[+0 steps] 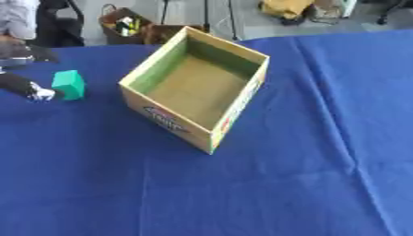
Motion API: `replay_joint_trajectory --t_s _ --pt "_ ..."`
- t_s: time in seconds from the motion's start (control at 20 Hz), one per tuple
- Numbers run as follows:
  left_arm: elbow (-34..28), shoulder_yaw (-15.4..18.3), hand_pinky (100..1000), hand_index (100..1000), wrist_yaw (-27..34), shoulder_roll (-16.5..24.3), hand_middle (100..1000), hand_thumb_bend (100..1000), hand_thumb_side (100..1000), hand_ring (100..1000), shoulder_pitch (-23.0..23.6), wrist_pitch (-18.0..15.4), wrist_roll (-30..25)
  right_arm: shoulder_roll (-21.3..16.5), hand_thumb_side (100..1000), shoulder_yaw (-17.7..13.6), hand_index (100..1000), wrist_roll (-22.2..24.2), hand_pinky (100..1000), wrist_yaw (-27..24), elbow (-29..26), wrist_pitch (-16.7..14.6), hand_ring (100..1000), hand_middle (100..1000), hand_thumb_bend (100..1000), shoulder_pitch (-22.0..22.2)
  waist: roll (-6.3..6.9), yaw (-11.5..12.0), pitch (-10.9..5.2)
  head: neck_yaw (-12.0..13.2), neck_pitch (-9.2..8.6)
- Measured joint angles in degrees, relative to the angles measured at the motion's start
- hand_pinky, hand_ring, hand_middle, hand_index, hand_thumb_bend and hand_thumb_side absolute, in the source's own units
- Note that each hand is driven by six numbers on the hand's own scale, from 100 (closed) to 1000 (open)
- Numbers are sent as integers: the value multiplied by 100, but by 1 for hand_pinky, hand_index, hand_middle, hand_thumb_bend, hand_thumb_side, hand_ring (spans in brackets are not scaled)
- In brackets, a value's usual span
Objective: Pick up objects on the table and place them in the box.
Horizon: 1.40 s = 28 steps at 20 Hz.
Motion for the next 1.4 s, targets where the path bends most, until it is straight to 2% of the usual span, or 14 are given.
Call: replay_joint_trajectory --t_s 0.15,0.65,0.7,0.8,0.85,0.9,0.95,1.0,1.2,1.4 --pt "61 63 937 1000 -181 -29 1000 482 754 907 -50 52 162 12 1000 34 810 0 793 -27 0 0 869 790 100 -37 -5 -30 49 29 -60" --pt "276 199 953 1000 -276 -55 1000 514 757 921 -152 62 196 46 1000 69 790 -36 788 -90 0 22 857 777 100 -83 -13 -97 164 99 -172" --pt "306 210 966 1000 -265 -55 1000 553 762 931 -158 61 162 46 1000 70 781 -46 787 -92 0 26 855 774 100 -84 -13 -100 174 100 -186" --pt "381 242 967 1000 -185 -57 1000 693 766 945 -160 40 64 46 1000 70 773 -74 785 -94 0 47 851 770 100 -87 -13 -102 185 100 -190" --pt "405 256 964 1000 -126 -57 1000 843 783 954 -165 30 2 46 1000 70 771 -90 785 -95 0 61 851 769 100 -87 -13 -102 194 100 -191" --pt "415 267 964 1000 -76 -57 1000 866 790 955 -177 29 -59 46 1000 70 771 -100 785 -97 0 70 850 769 100 -86 -13 -103 207 102 -193" --pt "414 276 959 1000 -36 -57 1000 830 828 954 -188 39 -111 46 975 71 768 -111 785 -99 0 81 849 767 100 -85 -12 -105 214 109 -203" --pt "410 277 959 1000 -8 -57 1000 926 807 954 -193 57 -148 46 1000 74 764 -118 784 -100 0 88 847 766 100 -84 -9 -108 216 117 -210" --pt "375 287 951 1000 -2 -55 1000 843 781 948 -243 141 -214 48 1000 105 739 -145 783 -116 0 99 841 759 100 -83 6 -141 253 157 -265" --pt "398 357 947 1000 -14 -53 998 810 772 941 -258 211 -245 49 1000 138 734 -168 785 -125 0 81 839 756 100 -92 9 -182 302 200 -330"
